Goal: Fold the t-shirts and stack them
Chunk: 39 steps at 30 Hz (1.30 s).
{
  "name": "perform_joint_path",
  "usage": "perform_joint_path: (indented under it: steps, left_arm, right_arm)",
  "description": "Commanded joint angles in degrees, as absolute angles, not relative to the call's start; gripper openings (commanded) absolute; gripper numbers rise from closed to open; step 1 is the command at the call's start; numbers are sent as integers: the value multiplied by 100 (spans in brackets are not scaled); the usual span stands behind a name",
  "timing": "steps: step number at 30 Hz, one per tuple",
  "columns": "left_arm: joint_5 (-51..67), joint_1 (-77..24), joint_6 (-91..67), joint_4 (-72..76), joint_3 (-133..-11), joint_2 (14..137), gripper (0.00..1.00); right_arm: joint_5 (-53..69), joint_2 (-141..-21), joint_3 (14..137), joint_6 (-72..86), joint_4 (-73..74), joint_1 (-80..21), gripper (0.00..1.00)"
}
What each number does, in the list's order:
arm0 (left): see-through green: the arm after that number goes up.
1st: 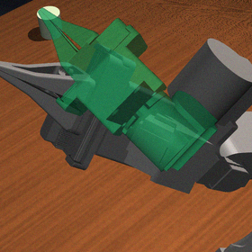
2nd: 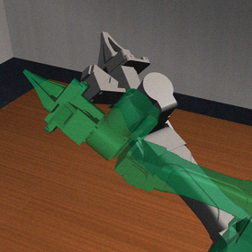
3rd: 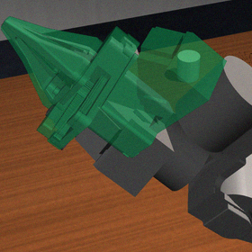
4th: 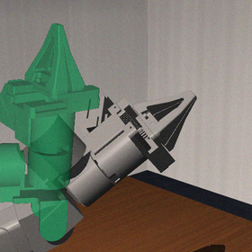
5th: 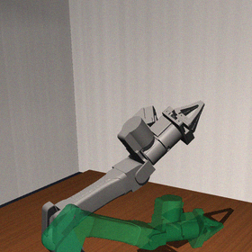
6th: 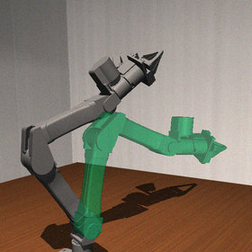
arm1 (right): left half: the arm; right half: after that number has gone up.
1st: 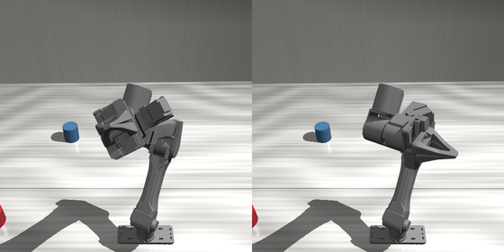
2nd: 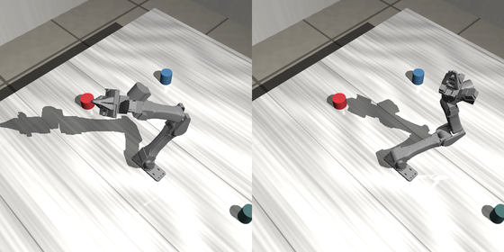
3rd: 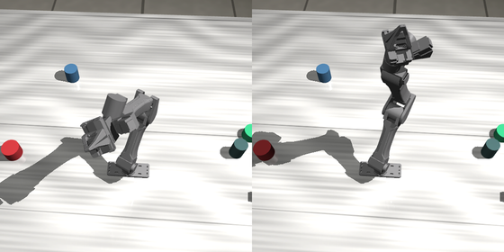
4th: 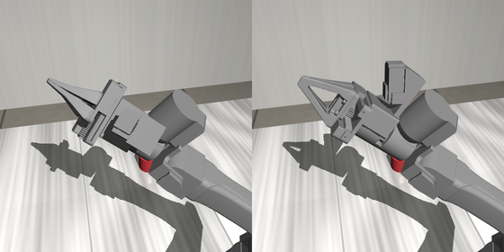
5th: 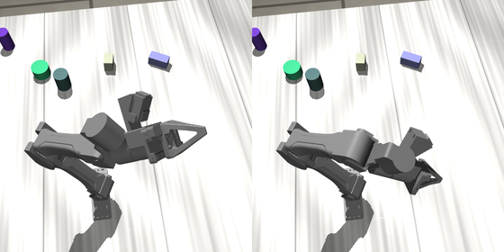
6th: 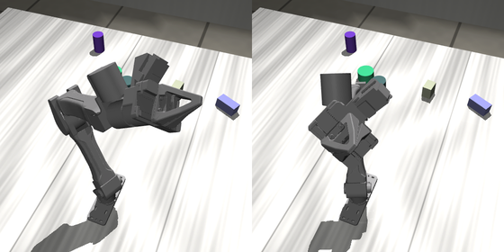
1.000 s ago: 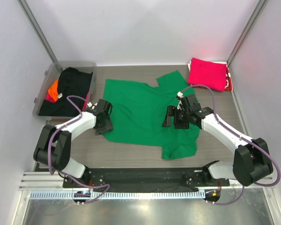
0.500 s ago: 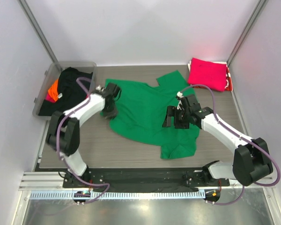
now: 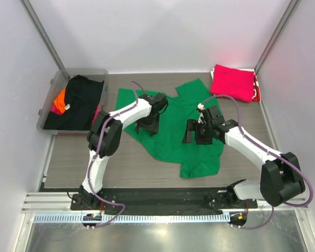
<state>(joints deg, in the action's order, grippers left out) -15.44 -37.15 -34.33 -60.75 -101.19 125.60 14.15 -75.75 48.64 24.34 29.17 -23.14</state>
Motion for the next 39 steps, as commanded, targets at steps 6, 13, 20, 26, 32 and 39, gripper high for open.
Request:
perform_joint_path:
  steps: [6,13,20,26,32,39]
  left_arm:
    - [-1908,-3340,-3682,-5178,-8887,10890,65]
    - [-1117,-2962,-3823,-4264,-8517,10845,61]
    - [-668,-2751,-4008,-3815,-8577,11197,56]
    - [-606,-2707,-4025,-3814,-8780,11592,52]
    - [-676,-2707,-4052,-3788,-8859,11733,40]
    - [-949,-2698,-3938,-3955,-9052,11540,31]
  right_arm:
    - [1494,-7497,4878,2391,2909,-2320,81]
    - [1485,-7515,4896,2399,2918,-2303,81]
    - [1468,-7550,4773,2391,2909,-2312,81]
    - [1485,-7594,4693,2399,2874,-2312,81]
    - [1468,-7603,4658,2399,2883,-2312,81]
    - [1450,-7603,4597,2408,2883,-2312,81]
